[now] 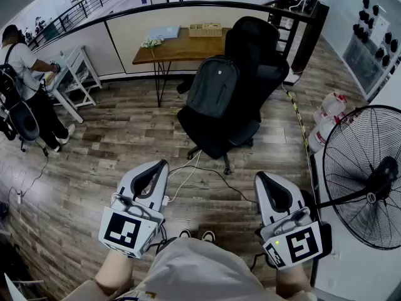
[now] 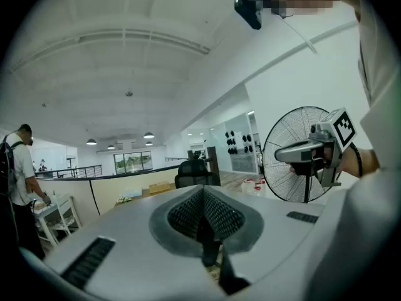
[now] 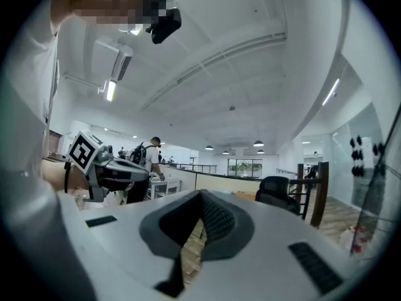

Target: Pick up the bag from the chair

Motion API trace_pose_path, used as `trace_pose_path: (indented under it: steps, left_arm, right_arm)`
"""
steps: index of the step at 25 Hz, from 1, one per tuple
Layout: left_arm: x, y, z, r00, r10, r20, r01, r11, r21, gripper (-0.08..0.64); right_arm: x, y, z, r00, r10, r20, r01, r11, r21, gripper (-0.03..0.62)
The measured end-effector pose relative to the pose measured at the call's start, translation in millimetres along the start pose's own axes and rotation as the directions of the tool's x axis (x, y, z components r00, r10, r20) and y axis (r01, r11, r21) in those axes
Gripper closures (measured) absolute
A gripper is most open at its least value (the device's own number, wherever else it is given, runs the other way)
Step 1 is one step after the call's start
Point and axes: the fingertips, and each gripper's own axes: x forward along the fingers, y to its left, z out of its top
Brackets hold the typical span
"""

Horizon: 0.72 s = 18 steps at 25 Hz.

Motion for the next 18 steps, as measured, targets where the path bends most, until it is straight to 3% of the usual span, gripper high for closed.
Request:
trace_pose_path:
  steps: [6, 14, 18]
  left_arm:
    - [2.0, -7.8, -2.9, 1.000, -0.010, 0.005, 0.010, 1.000, -0.006, 0.558]
    - [5.3, -14.6, -3.9, 1.000, 0.004, 0.003, -0.004, 1.000, -0.015, 0.558]
    - [10.1, -17.7, -3.7, 1.000, 0.021, 0.015, -0.021, 0.999, -0.028, 0.557]
  right_arm:
    - [-5.2, -9.2, -1.2, 1.000, -0.015, 0.018, 0.014, 0.999, 0.039, 0.589]
    - [-8.4, -18.7, -7.8, 1.000, -0.022, 0.007, 0.022, 1.000, 0.017, 0.589]
    - [-10.9, -33.3, -6.0, 0.996, -0.074, 0.042, 0.071, 0.996, 0.057, 0.569]
